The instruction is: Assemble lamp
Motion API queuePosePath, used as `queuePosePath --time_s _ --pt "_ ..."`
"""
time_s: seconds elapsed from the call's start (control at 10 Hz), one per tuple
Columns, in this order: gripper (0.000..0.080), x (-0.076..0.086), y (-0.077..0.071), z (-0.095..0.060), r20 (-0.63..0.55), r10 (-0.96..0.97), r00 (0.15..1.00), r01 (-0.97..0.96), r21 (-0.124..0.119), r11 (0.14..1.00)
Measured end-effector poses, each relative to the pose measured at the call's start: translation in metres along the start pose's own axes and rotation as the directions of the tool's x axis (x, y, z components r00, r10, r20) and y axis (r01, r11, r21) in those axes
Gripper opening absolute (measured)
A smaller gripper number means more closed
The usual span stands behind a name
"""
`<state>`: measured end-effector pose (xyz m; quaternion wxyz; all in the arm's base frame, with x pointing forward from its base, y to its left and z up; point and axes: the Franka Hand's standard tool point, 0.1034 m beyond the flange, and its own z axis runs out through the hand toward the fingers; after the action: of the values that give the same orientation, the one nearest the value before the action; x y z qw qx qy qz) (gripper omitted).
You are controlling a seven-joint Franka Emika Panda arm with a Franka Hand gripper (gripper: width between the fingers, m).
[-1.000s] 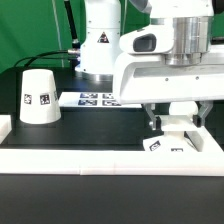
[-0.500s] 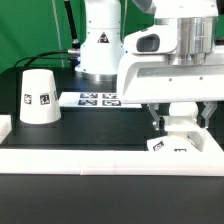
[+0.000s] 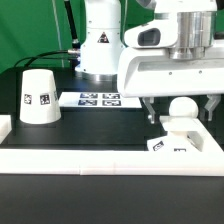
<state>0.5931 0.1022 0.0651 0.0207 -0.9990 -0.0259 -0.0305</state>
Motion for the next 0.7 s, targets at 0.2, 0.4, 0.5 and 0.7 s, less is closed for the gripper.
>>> queuePosePath --time_s 0.2,0.4,0.5,0.7 --pt "0.0699 -0.032 -0.005 -0.008 0.004 -0.019 1.000 0.019 0.002 1.000" --pt "0.0699 -0.064 -0.017 -0.008 0.006 -0.044 0.999 0.044 0.006 0.999" --pt "0.0699 -0.080 -0.028 -0.011 0.015 -0.041 0.999 0.041 0.007 0.999" --pt "0.0699 -0.089 -0.046 -0.018 0.014 -0.052 0.999 0.052 0.011 0.999"
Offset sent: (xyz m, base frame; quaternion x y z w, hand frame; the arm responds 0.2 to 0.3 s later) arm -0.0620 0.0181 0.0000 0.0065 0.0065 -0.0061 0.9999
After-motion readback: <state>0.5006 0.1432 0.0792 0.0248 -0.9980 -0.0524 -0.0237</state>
